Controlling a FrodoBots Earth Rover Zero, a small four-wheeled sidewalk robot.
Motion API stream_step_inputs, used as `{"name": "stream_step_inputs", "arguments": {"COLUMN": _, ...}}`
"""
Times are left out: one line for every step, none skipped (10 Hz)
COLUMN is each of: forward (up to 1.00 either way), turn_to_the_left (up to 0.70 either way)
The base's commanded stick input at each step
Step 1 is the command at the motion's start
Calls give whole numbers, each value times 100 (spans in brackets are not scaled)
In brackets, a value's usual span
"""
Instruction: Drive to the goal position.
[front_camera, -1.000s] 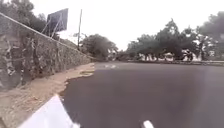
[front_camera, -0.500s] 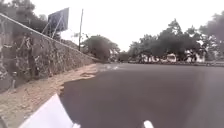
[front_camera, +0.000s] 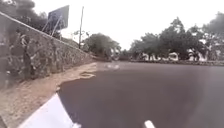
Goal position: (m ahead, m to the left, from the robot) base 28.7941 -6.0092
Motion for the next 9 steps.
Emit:
{"name": "stream_step_inputs", "arguments": {"forward": 50, "turn_to_the_left": 0}}
{"name": "stream_step_inputs", "arguments": {"forward": 50, "turn_to_the_left": 0}}
{"name": "stream_step_inputs", "arguments": {"forward": 50, "turn_to_the_left": 0}}
{"name": "stream_step_inputs", "arguments": {"forward": 50, "turn_to_the_left": -43}}
{"name": "stream_step_inputs", "arguments": {"forward": 50, "turn_to_the_left": -46}}
{"name": "stream_step_inputs", "arguments": {"forward": 50, "turn_to_the_left": -48}}
{"name": "stream_step_inputs", "arguments": {"forward": 50, "turn_to_the_left": -50}}
{"name": "stream_step_inputs", "arguments": {"forward": 50, "turn_to_the_left": -50}}
{"name": "stream_step_inputs", "arguments": {"forward": 50, "turn_to_the_left": -50}}
